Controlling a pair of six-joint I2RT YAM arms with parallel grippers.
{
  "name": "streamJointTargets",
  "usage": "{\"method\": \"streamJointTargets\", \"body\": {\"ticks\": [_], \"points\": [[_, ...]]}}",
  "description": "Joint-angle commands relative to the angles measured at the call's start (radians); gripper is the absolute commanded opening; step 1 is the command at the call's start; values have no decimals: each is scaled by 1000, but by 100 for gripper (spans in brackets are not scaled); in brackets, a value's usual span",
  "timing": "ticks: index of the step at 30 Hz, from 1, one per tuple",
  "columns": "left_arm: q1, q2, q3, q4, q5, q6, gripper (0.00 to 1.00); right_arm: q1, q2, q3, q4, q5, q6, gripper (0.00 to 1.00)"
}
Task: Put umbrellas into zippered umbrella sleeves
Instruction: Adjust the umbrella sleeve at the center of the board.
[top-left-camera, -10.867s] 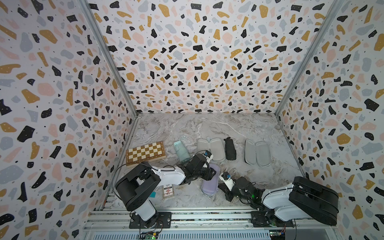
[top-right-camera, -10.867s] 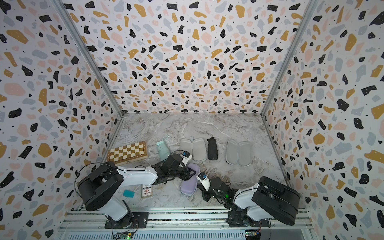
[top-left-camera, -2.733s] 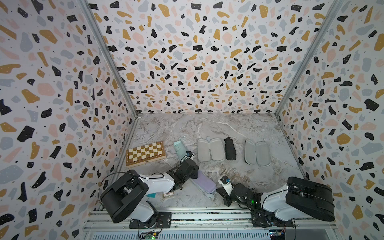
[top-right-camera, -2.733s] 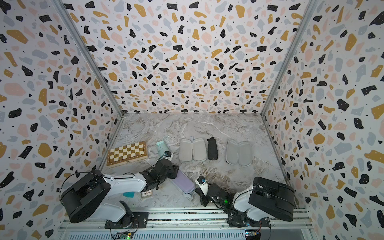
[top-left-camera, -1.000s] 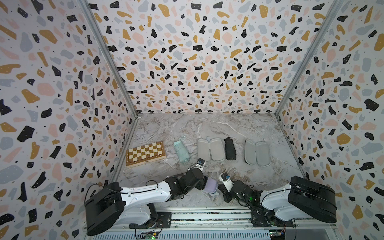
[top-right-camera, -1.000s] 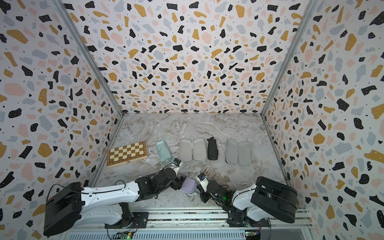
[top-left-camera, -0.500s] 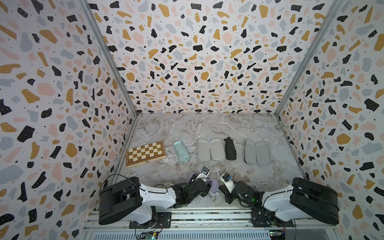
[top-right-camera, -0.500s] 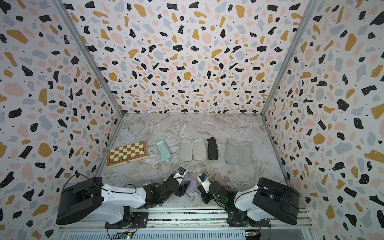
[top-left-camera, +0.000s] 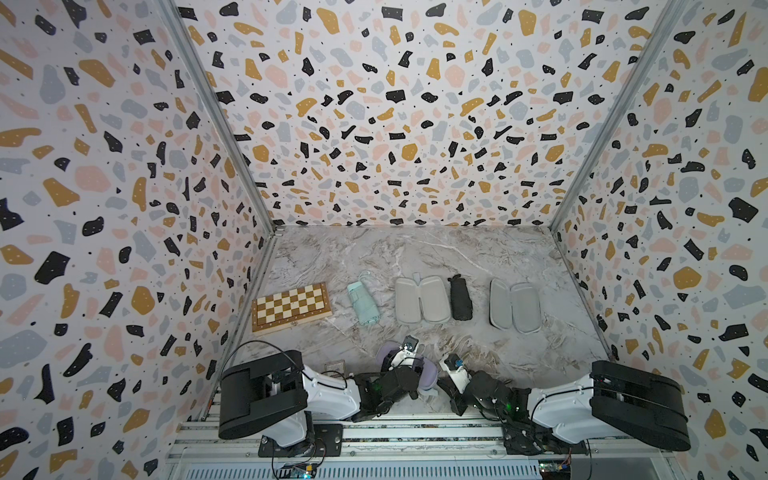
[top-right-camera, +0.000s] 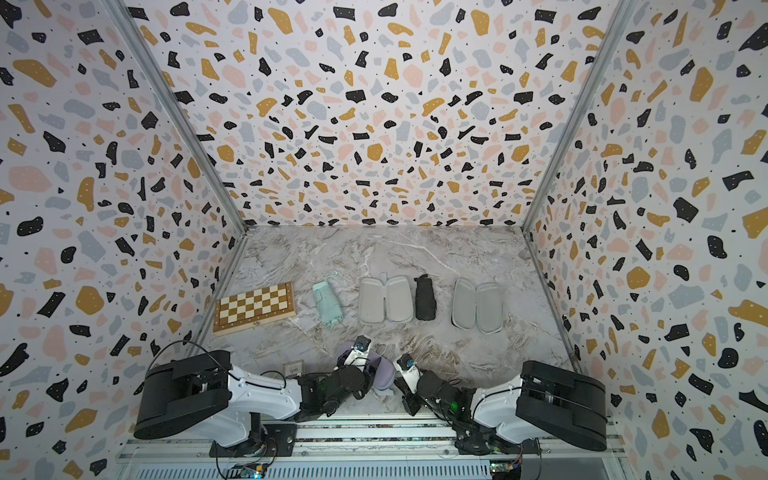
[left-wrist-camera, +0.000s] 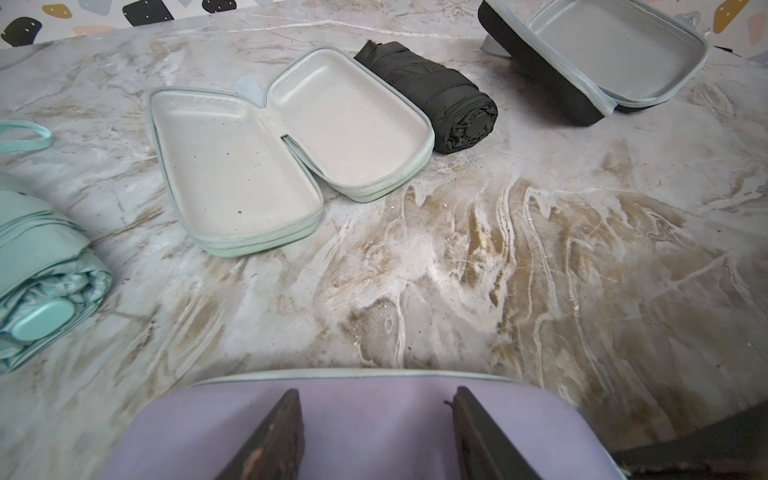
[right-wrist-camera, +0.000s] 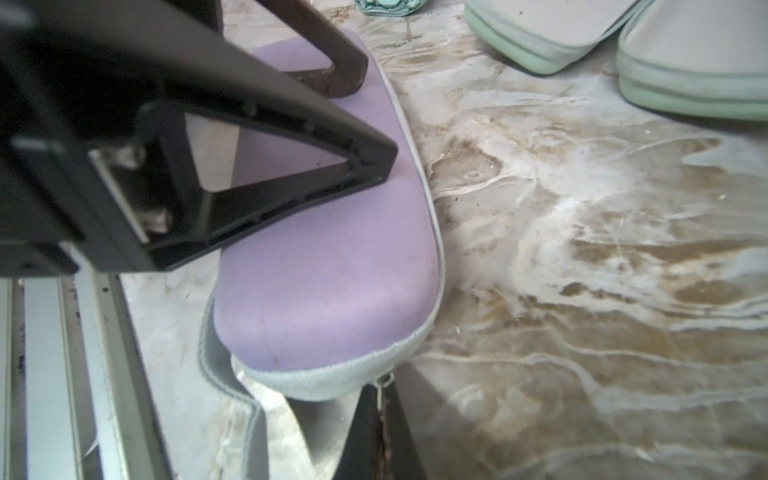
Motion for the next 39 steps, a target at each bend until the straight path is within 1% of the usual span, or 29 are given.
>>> {"method": "streamJointTargets", "body": {"ticks": [1, 3, 6, 7, 9, 12, 15, 17, 20, 21, 23, 25, 26, 28, 30, 33, 36, 39], "points": [[-6, 78, -59, -227, 137, -55, 54, 37, 13, 15, 35, -42, 6, 0], [-6, 89, -56, -224, 137, -54, 53, 43, 7, 14, 36, -40, 16, 0], [-6, 88, -63, -205, 145, -56, 52, 36, -7, 3, 14, 35, 27, 0], [-6, 76, -64, -203, 145, -55, 52, 18, -7, 3, -4, 50, 29, 0], [-6, 41, -51, -237, 141, -54, 54, -30, -5, -4, -4, 25, 23, 0], [-6, -50, -12, -318, 124, -35, 64, -76, 10, -8, 30, -12, 2, 0], [-6, -148, 29, -380, 137, 5, 71, -111, 34, -2, 67, -55, -20, 0], [-11, -189, 50, -414, 127, 17, 73, -144, 51, 3, 82, -91, -28, 0], [-42, -207, 74, -454, 85, 4, 73, -162, 50, 1, 88, -110, -37, 0], [-55, -201, 90, -484, 66, -5, 74, -163, 48, 0, 87, -112, -39, 0], [-87, -170, 140, -560, 30, -28, 79, -163, 45, -4, 95, -129, -46, 0], [-113, -123, 195, -623, 8, -53, 87, -161, 44, -12, 110, -141, -46, 0], [-122, -102, 220, -651, -3, -66, 89, -162, 46, -17, 116, -141, -46, 0], [-145, -57, 271, -730, -60, -106, 92, -161, 48, -30, 127, -137, -43, 0], [-173, -30, 299, -759, -103, -131, 93, -162, 52, -34, 130, -131, -40, 0], [-193, 18, 331, -759, -86, -138, 93, -162, 71, -24, 120, -143, -40, 0], [-197, 72, 364, -817, -92, -155, 92, -162, 91, -21, 135, -151, -34, 0], [-197, 119, 369, -808, -86, -155, 90, -163, 101, -15, 135, -148, -12, 0]]}}
